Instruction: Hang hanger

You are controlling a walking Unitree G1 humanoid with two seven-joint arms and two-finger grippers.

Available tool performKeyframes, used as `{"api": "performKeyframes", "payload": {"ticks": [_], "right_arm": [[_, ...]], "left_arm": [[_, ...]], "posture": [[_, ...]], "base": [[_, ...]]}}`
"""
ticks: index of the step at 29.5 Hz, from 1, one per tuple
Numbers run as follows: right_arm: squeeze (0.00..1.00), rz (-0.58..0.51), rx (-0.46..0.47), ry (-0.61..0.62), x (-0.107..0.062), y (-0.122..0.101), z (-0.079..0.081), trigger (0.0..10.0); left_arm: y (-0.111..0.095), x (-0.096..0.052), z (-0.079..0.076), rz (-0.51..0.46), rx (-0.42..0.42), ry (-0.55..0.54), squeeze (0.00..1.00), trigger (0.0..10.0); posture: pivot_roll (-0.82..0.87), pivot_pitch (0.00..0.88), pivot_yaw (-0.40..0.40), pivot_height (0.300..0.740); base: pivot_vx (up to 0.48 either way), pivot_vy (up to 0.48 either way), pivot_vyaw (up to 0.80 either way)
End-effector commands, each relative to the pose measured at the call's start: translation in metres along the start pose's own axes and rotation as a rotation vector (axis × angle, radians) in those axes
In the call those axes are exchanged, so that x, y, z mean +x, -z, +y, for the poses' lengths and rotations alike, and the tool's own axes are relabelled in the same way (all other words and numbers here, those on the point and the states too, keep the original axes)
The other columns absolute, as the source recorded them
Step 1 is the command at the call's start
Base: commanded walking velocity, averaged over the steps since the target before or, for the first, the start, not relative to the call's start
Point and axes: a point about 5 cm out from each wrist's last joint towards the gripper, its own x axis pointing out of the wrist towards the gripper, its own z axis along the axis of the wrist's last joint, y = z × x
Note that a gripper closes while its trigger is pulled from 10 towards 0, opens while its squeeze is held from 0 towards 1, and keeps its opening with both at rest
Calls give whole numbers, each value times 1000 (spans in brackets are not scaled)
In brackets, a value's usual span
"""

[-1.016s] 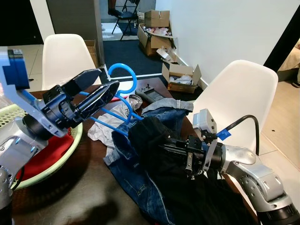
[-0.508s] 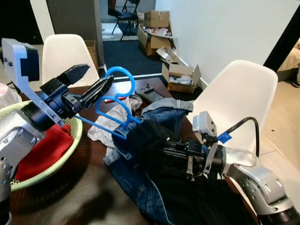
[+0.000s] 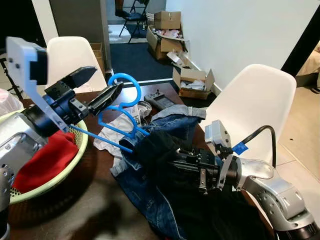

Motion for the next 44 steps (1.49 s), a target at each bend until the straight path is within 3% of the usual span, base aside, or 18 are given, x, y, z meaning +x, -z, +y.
{"api": "performKeyframes", "payload": {"ticks": [1, 13, 21, 27, 30, 31, 34, 35, 37, 38, 41, 43, 44], "right_arm": [[0, -1, -5, -37, 3, -1, 6, 10000], [0, -4, -10, -13, 4, -1, 4, 10000], [0, 28, -37, 78, 2, 3, -8, 10000], [0, 54, -58, 141, -2, 4, -20, 10000], [0, 54, -62, 150, -3, 3, -21, 10000], [0, 52, -65, 156, -4, 3, -22, 10000], [0, 49, -68, 164, -4, 2, -24, 10000], [0, 25, -65, 176, -6, -1, -25, 10000], [0, 8, -62, 185, -6, -2, -27, 10000], [0, -26, -55, 164, -8, -6, -25, 10000], [0, -31, -54, 155, -8, -6, -25, 10000], [0, -49, -46, 133, -8, -9, -23, 10000], [0, -49, -46, 133, -8, -9, -23, 10000]], "left_arm": [[1, 2, 1, 27, 28, 7, 0, 0], [1, 6, -3, 34, 44, 11, 0, 0], [-5, -12, 7, 43, 38, 21, 0, 0], [-10, -40, 19, 171, 117, 54, 0, 0], [-12, -46, 21, 184, 118, 60, 0, 0], [-14, -49, 24, 180, 112, 42, 675, 0], [-16, -54, 27, 174, 105, 20, 675, 0], [-13, -54, 29, 143, 58, -11, 1000, 10000], [-11, -55, 30, 121, 23, -31, 1000, 10000], [2, -54, 28, 43, -120, -70, 1000, 10000], [6, -53, 27, 25, -154, -75, 1000, 10000], [17, -50, 27, -106, -326, -140, 1000, 10000], [17, -50, 27, -106, -326, -140, 1000, 10000]], "posture": [[64, 61, -50, 740], [67, 59, -48, 740], [72, 61, -55, 740], [77, 59, -61, 740], [77, 58, -62, 740], [76, 58, -61, 740], [76, 58, -61, 740], [81, 58, -61, 740], [81, 58, -61, 740], [81, 58, -60, 740], [81, 58, -60, 740], [80, 59, -60, 740], [80, 59, -60, 740]], "base": [[0, 0, 0], [0, 0, 0], [0, 0, 0], [0, 0, 0], [0, 0, 0], [0, 0, 0], [0, 0, 0], [0, 0, 0], [0, 0, 0], [0, 0, 0], [0, 0, 0], [0, 0, 0], [0, 0, 0]]}}
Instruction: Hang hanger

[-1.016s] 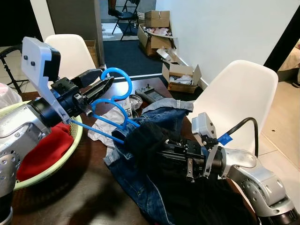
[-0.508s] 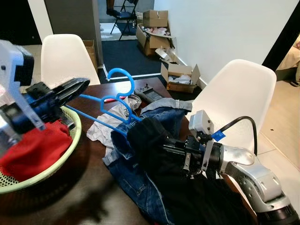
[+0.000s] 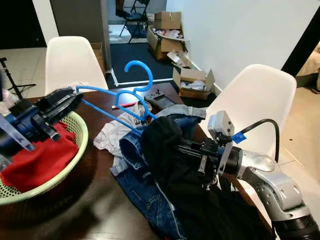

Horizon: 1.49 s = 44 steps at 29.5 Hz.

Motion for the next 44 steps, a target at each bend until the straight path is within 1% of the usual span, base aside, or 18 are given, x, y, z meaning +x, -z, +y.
{"api": "performKeyframes", "payload": {"ticks": [1, 3, 4, 5, 7, 8, 9, 10, 12, 15, 16, 19, 21, 23, 29, 34, 40, 44], "right_arm": [[0, -40, -2, -26, -2, -7, 2, 10000], [0, -40, -2, -26, -2, -7, 2, 10000], [0, -45, 2, -40, -3, -8, 3, 10000], [0, -45, 2, -40, -3, -8, 3, 10000], [0, -51, 11, -77, -4, -9, 9, 10000], [0, -51, 11, -77, -4, -9, 9, 10000], [0, -54, 15, -92, -5, -9, 11, 10000], [0, -54, 15, -92, -5, -9, 11, 10000], [0, -59, 21, -112, -5, -10, 14, 10000], [0, -62, 22, -117, -5, -10, 15, 10000], [0, -65, 22, -121, -5, -11, 16, 10000], [0, -68, 23, -126, -5, -12, 17, 10000], [0, -68, 23, -126, -5, -12, 17, 10000], [0, -67, 24, -117, -7, -11, 16, 10000], [0, -66, 24, -104, -7, -11, 14, 10000], [0, -59, 12, -53, -6, -10, 7, 10000], [0, -80, -9, 59, -7, -13, -9, 10000], [0, -124, -5, 103, -7, -19, -15, 10000]], "left_arm": [[13, 3, 2, -76, -171, -37, 1000, 10000], [13, 3, 2, -76, -171, -37, 1000, 10000], [23, 7, -1, -127, -278, -51, 1000, 10000], [23, 7, -1, -127, -278, -51, 1000, 10000], [31, 15, 0, -278, -470, -92, 1000, 10000], [31, 15, 0, -278, -470, -92, 1000, 10000], [32, 19, 4, -336, -537, -129, 1000, 10000], [32, 19, 4, -336, -537, -129, 1000, 10000], [33, 26, 13, -389, -620, -196, 1000, 10000], [33, 28, 15, -398, -642, -216, 1000, 10000], [33, 30, 17, -414, -671, -233, 0, 10000], [34, 33, 18, -428, -730, -254, 0, 10000], [34, 33, 18, -428, -730, -254, 0, 10000], [35, 38, 12, -414, -775, -234, 0, 10000], [36, 41, 0, -365, -743, -180, 0, 10000], [29, 38, -6, -439, -865, -205, 0, 10000], [39, 31, -27, -400, -955, -222, 0, 10000], [40, 27, -30, -404, -979, -244, 0, 10000]], "posture": [[79, 60, -57, 740], [79, 60, -57, 740], [79, 60, -57, 740], [79, 60, -57, 740], [73, 60, -54, 740], [73, 60, -54, 740], [73, 60, -54, 740], [73, 60, -54, 740], [74, 60, -51, 740], [74, 60, -51, 740], [74, 59, -46, 740], [74, 59, -46, 740], [74, 59, -46, 740], [71, 63, -41, 740], [73, 64, -44, 740], [81, 68, -43, 740], [94, 74, -47, 740], [100, 75, -51, 740]], "base": [[0, 0, 0], [0, 0, 0], [0, 0, 0], [0, 0, 0], [0, 0, 0], [0, 0, 0], [0, 0, 0], [0, 0, 0], [0, 0, 0], [0, 0, 0], [0, 0, 0], [0, 0, 0], [0, 0, 0], [0, 0, 0], [0, 0, 0], [0, 0, 0], [0, 0, 0], [0, 0, 0]]}}
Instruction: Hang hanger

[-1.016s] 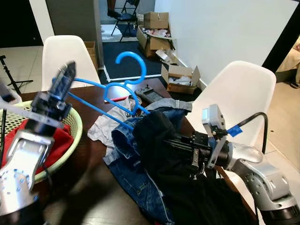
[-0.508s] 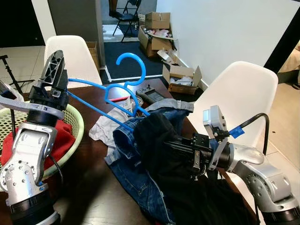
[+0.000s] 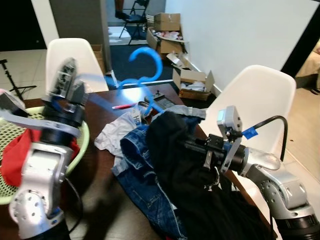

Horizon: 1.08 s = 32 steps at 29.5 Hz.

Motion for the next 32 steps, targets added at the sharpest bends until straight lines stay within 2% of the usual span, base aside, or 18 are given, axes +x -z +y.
{"api": "performKeyframes", "payload": {"ticks": [1, 6, 12, 15, 31, 32], "right_arm": [[0, -49, -21, 19, -1, -8, -3, 10000], [0, -89, -7, 9, 0, -14, -3, 10000], [0, -80, 32, -128, -3, -11, 16, 10000], [0, -69, 37, -157, -4, -10, 21, 10000], [0, -35, 56, -244, -5, -6, 30, 10000], [0, -34, 56, -245, -5, -6, 31, 10000]], "left_arm": [[0, -3, -2, -7, -16, -2, 0, 10000], [-6, -4, -5, -28, -11, -14, 0, 10000], [-10, 0, -6, -34, -19, -16, 0, 10000], [-12, 2, -6, -37, -20, -16, 0, 10000], [-16, 3, -2, -42, -51, -18, 0, 10000], [-18, 3, -2, -52, -41, -21, 0, 4392]], "posture": [[100, 75, -51, 740], [95, 74, -46, 740], [94, 74, -45, 740], [85, 73, -40, 740], [82, 67, -42, 740], [82, 67, -42, 740]], "base": [[0, 0, 0], [0, 0, 0], [0, 0, 0], [0, 0, 0], [0, 0, 0], [0, 0, 0]]}}
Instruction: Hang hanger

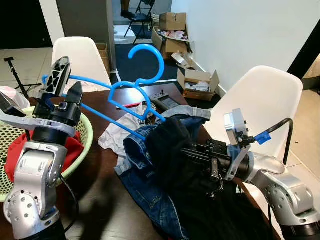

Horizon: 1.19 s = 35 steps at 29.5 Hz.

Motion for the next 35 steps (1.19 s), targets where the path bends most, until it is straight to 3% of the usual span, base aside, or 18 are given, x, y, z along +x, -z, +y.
{"api": "performKeyframes", "payload": {"ticks": [1, 20, 21, 27, 33, 35], "right_arm": [[0, 0, -11, -33, 2, -3, 5, 10000], [0, 41, -27, 23, 5, 4, 2, 10000], [1000, 38, 0, 25, 7, 5, 2, 10000], [1000, 2, 31, 40, 10, 5, 1, 10000], [1000, -21, 49, 40, 12, 6, 2, 10000], [1000, -21, 49, 40, 12, 6, 2, 10000]], "left_arm": [[-4, 1, 2, -12, 3, -12, 0, 0], [-10, 1, 4, -9, -17, 20, 0, 0], [-10, 2, 2, -7, -16, 29, 0, 0], [-11, 6, -4, -2, -9, 73, 0, 0], [-1, 29, -31, 22, 26, 163, 0, 0], [-1, 29, -31, 22, 26, 163, 0, 0]], "posture": [[82, 67, -42, 740], [77, 67, -43, 740], [77, 67, -43, 740], [79, 68, -44, 740], [78, 71, -49, 740], [78, 71, -49, 740]], "base": [[0, 0, 0], [0, 0, 0], [0, 0, 0], [0, 0, 0], [0, 0, 0], [0, 0, 0]]}}
